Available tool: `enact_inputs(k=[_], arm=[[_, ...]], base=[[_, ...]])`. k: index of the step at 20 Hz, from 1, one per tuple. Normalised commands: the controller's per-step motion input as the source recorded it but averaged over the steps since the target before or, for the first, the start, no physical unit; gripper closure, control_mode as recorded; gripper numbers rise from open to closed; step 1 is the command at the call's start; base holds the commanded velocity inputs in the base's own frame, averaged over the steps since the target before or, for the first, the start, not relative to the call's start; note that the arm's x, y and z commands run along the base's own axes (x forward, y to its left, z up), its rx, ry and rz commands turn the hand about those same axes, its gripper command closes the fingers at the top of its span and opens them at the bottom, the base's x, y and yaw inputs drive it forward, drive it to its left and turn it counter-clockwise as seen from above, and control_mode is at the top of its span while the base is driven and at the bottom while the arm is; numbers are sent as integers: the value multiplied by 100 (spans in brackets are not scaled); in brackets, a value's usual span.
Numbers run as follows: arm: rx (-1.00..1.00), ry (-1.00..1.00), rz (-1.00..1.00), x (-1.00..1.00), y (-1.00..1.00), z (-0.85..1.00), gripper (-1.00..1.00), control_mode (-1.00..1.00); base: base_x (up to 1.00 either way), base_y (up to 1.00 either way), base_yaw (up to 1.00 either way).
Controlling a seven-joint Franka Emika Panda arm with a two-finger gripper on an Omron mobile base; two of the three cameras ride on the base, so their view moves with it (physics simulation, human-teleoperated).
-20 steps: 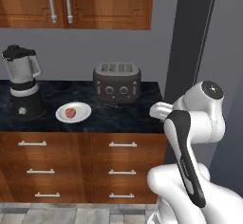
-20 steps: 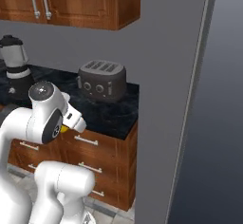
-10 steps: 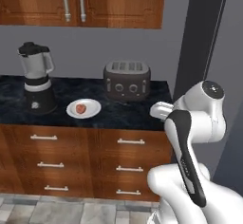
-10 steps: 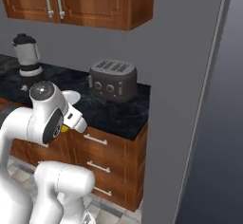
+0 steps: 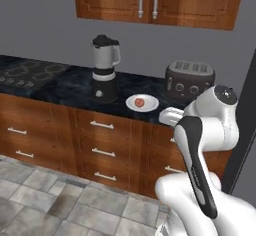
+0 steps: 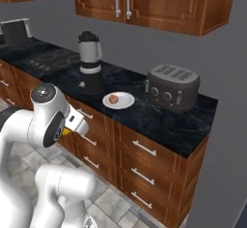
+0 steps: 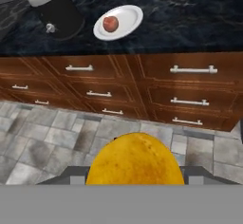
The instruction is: Pick the mango and peach from the fridge and place them on the plate next to the blender to make a fruit smoothie.
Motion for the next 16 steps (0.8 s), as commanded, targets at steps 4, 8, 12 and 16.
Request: enact_inputs(k=[4, 8, 12, 16], arm=[[0, 0, 0, 0, 0, 0, 100, 100], [0, 0, 0, 0, 0, 0, 100, 100], [0, 0, 0, 0, 0, 0, 100, 100], [0, 0, 0, 0, 0, 0, 100, 100]], base=[[100, 85, 0], [100, 74, 0], [100, 70, 0], [100, 40, -1]])
